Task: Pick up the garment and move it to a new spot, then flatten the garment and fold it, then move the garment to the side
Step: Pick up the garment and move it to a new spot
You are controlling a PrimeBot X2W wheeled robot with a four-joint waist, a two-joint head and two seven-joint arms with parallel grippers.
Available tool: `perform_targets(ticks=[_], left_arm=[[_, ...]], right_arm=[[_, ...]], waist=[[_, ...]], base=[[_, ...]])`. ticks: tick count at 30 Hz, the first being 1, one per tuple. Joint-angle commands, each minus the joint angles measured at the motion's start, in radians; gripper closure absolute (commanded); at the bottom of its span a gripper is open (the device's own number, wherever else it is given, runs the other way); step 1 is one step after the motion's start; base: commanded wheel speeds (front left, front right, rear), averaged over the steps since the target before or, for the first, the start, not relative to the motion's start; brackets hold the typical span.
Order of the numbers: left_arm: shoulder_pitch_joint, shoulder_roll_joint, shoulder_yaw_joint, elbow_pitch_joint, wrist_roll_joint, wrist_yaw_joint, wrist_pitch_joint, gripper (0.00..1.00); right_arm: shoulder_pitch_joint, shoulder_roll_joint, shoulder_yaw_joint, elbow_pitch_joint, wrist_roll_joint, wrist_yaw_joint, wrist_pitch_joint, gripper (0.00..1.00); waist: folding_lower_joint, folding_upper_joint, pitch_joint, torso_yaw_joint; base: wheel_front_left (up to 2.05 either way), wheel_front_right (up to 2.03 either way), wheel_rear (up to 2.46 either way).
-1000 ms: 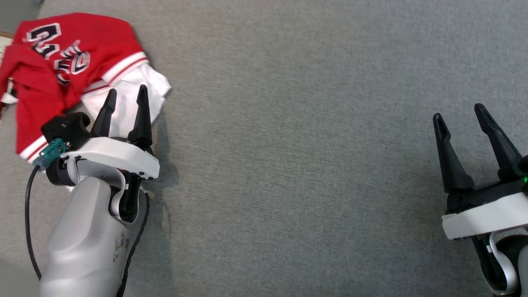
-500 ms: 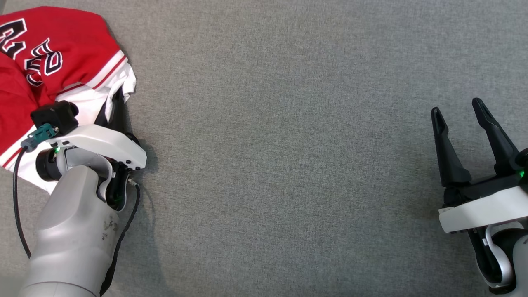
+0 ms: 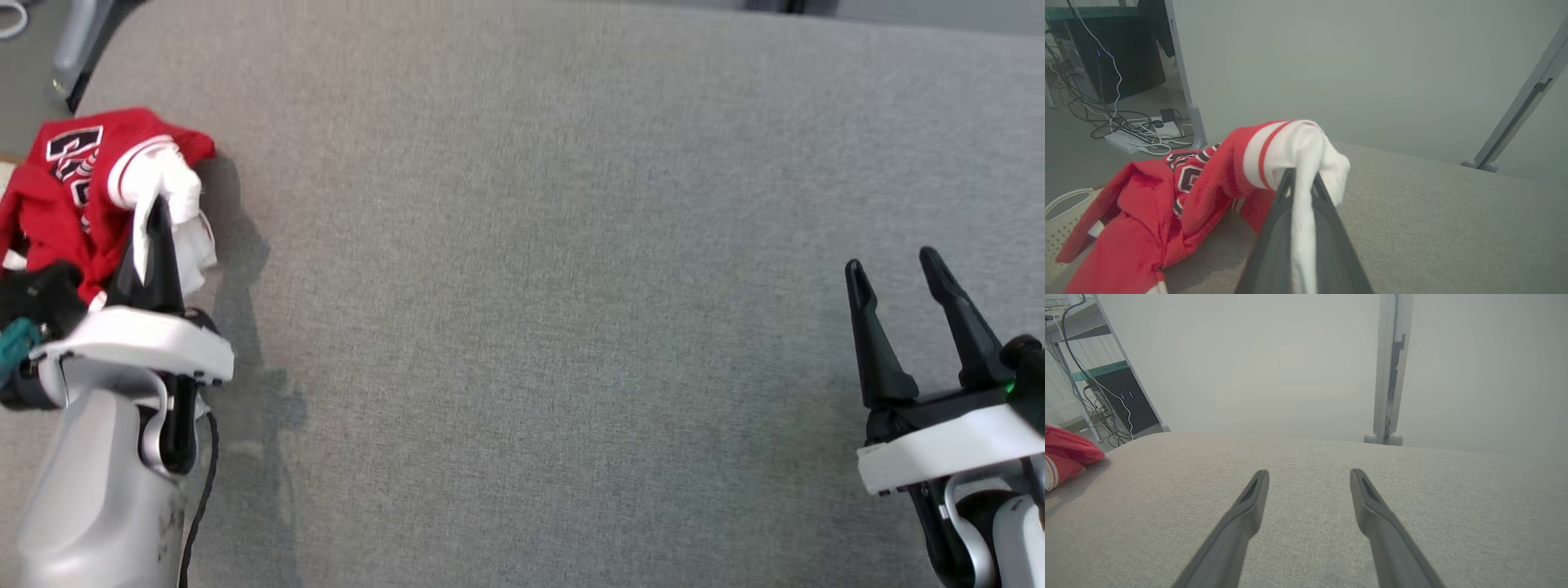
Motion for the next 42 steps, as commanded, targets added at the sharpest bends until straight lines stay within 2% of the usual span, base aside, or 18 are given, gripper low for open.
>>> perform_targets(ticks=[1,9,14,19,27,35,42], left_arm=[[0.035,0.001,0.007,-0.024,0.012,0.009,-0.001,1.0],[0.293,-0.001,0.016,-0.251,0.057,0.073,0.008,1.0],[0.44,0.007,0.017,-0.377,0.062,0.11,0.06,1.0],[0.543,-0.013,0.001,-0.482,0.063,0.143,0.108,1.0],[0.584,-0.004,-0.028,-0.552,0.078,0.151,0.156,1.0],[0.551,-0.004,-0.058,-0.595,0.086,0.141,0.166,1.0],[0.467,-0.02,-0.128,-0.61,0.104,0.103,0.161,1.0]], right_arm=[[0.017,-0.001,-0.005,0.007,0.004,0.0,-0.008,0.0],[0.091,0.009,0.004,0.035,0.005,0.0,-0.021,0.0],[0.127,0.012,0.01,0.043,0.002,0.0,-0.018,0.0],[0.153,0.01,0.009,0.042,0.001,0.0,-0.013,0.0],[0.175,0.016,-0.012,0.027,0.003,0.0,-0.008,0.0],[0.165,0.02,-0.015,0.011,0.008,0.0,-0.005,0.0],[0.14,0.026,-0.012,0.007,0.013,0.0,-0.018,0.0]], waist=[[0.0,0.0,-0.059,-0.021],[0.0,0.0,-0.18,-0.067],[0.0,0.0,-0.228,-0.095],[0.0,0.0,-0.262,-0.118],[0.0,0.0,-0.279,-0.12],[0.0,0.0,-0.26,-0.133],[0.0,0.0,-0.213,-0.207]], base=[[0.0,0.0,0.0],[0.0,0.0,0.0],[0.0,0.0,0.0],[0.0,0.0,0.0],[0.0,0.0,0.0],[0.0,0.0,0.0],[0.0,0.0,0.0]])
